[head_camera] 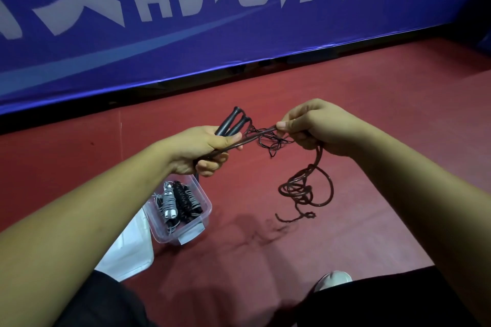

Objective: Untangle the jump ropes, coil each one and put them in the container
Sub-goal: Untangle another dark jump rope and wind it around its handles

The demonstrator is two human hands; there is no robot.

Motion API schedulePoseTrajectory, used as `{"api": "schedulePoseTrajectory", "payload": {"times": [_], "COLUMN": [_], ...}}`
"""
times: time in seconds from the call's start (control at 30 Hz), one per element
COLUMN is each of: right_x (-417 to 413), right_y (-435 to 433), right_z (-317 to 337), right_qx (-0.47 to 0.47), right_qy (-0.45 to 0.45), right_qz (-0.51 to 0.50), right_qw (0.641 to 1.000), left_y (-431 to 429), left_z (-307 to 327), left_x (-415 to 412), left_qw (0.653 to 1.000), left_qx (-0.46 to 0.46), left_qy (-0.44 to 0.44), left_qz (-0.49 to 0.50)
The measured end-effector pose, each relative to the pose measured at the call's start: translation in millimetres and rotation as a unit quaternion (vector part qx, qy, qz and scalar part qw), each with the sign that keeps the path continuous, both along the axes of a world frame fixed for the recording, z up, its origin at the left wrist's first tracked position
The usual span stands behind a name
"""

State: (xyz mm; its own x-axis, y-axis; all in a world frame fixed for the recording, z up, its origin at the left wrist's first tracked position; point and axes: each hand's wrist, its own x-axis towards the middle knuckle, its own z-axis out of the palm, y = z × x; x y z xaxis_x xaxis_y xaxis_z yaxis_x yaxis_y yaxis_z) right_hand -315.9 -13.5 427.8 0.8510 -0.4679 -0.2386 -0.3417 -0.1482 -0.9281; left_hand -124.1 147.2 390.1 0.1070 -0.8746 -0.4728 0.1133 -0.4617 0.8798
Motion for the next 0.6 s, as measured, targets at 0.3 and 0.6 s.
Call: {"api": "schedulePoseTrajectory", "payload": {"times": [0.3, 0.6], "right_x": [-5.4, 0.4], "right_y": [-10.2, -5.7], "right_z": [2.3, 4.3], "right_qx": [-0.070, -0.229], "right_qy": [0.029, 0.012], "right_qz": [0.018, -0.001], "right_qw": [0.997, 0.973], "left_y": [0.2, -1.7], "left_z": [2.1, -1.4], "left_x": [-9.2, -21.3], "left_qw": [0.988, 0.987], "left_qx": [-0.050, 0.001], "left_qy": [-0.026, 0.005], "left_qz": [-0.144, -0.161]}}
